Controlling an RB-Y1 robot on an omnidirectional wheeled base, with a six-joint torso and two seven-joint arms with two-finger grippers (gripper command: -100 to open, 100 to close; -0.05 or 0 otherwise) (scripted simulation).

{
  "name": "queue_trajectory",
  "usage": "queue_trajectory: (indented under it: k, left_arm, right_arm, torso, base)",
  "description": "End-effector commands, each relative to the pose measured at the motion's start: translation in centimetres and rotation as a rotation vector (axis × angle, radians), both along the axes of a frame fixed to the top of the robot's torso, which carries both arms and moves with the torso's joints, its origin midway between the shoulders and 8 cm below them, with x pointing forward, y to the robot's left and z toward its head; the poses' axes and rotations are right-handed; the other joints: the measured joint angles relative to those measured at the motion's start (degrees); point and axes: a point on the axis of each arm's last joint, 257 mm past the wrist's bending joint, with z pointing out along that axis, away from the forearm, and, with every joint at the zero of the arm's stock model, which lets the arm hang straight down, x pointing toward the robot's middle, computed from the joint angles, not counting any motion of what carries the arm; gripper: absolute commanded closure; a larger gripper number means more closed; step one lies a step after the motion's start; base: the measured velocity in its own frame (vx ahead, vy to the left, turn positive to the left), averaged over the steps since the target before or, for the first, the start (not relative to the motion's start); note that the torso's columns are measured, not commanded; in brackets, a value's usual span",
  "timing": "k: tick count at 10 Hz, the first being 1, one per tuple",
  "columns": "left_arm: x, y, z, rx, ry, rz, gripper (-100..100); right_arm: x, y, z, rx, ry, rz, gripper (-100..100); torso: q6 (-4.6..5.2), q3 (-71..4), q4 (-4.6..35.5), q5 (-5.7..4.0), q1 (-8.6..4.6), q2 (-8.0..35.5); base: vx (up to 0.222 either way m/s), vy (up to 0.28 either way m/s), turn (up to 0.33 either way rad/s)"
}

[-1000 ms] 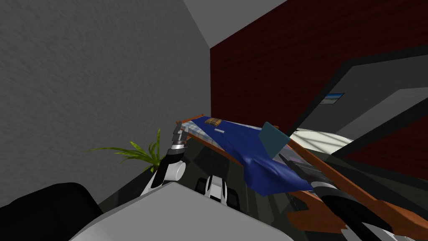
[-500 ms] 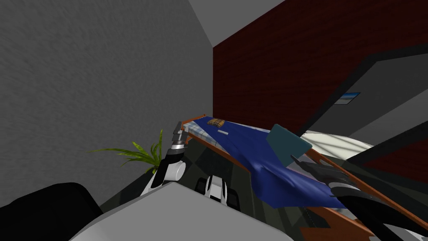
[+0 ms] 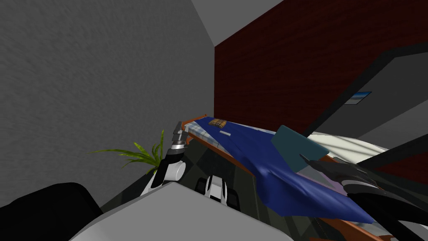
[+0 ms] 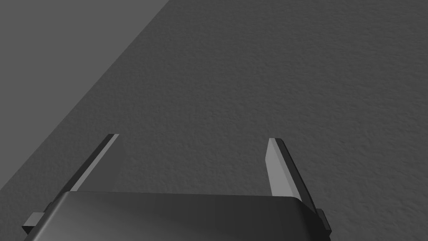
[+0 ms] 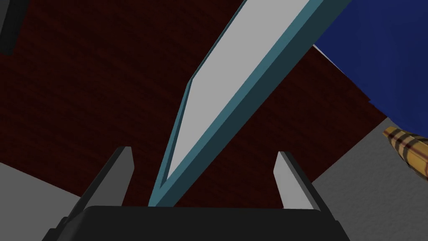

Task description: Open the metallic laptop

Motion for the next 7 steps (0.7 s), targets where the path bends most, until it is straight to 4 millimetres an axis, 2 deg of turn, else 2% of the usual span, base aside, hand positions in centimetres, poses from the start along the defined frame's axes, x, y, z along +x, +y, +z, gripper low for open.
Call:
queue_trajectory:
  k: [1, 2, 7]
  left_arm:
    - [0.0, 0.0, 0.0, 0.0, 0.0, 0.0, 0]
    - [0.0, 0.0, 0.0, 0.0, 0.0, 0.0, 0]
    - [0.0, 0.0, 0.0, 0.0, 0.0, 0.0, 0]
  right_arm:
    - [0.0, -0.1, 0.1, -0.004, 0.001, -0.003, -100]
    - [0.0, -0.1, 0.1, -0.004, 0.0, -0.003, 100]
    - [-0.1, -1.4, -0.6, 0.222, -0.061, 0.022, 100]
  torso:
    - [0.01, 0.02, 0.0, -0.02, -0.06, 0.03]
    - [0.01, 0.03, 0.01, -0.03, -0.08, 0.05]
    - [0.14, -0.03, -0.08, -0.16, -0.31, -0.06]
  base:
    - [0.0, 0.0, 0.0]
    - [0.0, 0.0, 0.0]
    - [0.001, -0.043, -0.043]
